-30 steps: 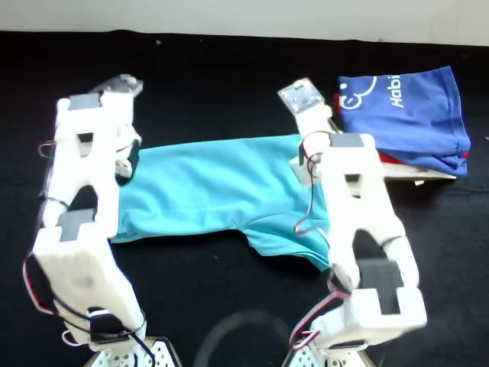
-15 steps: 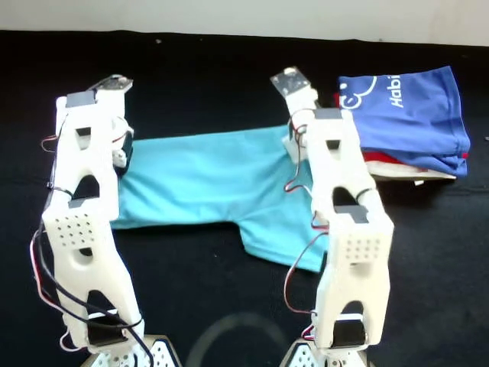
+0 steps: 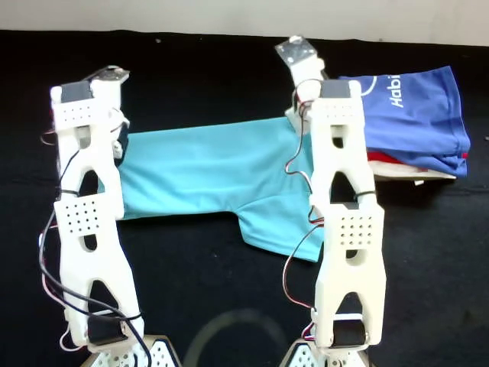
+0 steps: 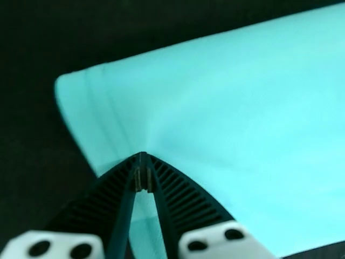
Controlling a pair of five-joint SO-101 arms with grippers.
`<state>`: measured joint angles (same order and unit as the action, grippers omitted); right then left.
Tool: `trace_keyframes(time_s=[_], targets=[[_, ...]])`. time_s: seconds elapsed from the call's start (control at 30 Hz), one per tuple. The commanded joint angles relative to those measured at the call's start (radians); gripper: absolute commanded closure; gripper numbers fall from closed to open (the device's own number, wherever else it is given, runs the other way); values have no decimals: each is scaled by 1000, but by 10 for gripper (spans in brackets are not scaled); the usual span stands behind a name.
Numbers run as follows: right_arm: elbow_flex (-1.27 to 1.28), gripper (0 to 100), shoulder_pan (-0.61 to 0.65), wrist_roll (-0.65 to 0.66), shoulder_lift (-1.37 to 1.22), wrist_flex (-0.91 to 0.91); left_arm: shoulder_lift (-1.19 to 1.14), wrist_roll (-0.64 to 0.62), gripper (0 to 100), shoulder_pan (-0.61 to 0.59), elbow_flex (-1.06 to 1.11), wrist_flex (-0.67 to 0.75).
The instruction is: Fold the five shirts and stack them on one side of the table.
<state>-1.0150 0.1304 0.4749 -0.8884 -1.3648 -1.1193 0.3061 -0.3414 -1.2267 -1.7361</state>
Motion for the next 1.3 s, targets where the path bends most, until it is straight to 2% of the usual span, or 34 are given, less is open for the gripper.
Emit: trace_keyframes(time_s=[0.0, 0.17, 0.47, 0.67, 0.8, 0.97, 1.13, 1.27], targets=[[-148, 991, 10, 2, 7, -104, 22, -9, 991, -22, -67, -34], [-255, 991, 8, 2, 7, -222, 137, -11, 991, -28, 38, -38], [-404, 991, 8, 2, 7, -397, 529, -8, 991, 1, 607, -29], [-404, 991, 16, -11, 7, -401, 670, -8, 990, -10, 997, 212], [-387, 991, 22, -123, 15, -401, 740, -8, 990, -19, 1188, 348], [-386, 991, 44, -127, 27, -403, 766, -8, 991, -45, 1325, 473], [-375, 991, 48, -127, 134, -404, 771, -8, 991, -65, 1348, 482], [-168, 991, 59, -127, 306, -404, 760, -8, 991, -73, 1360, 529]])
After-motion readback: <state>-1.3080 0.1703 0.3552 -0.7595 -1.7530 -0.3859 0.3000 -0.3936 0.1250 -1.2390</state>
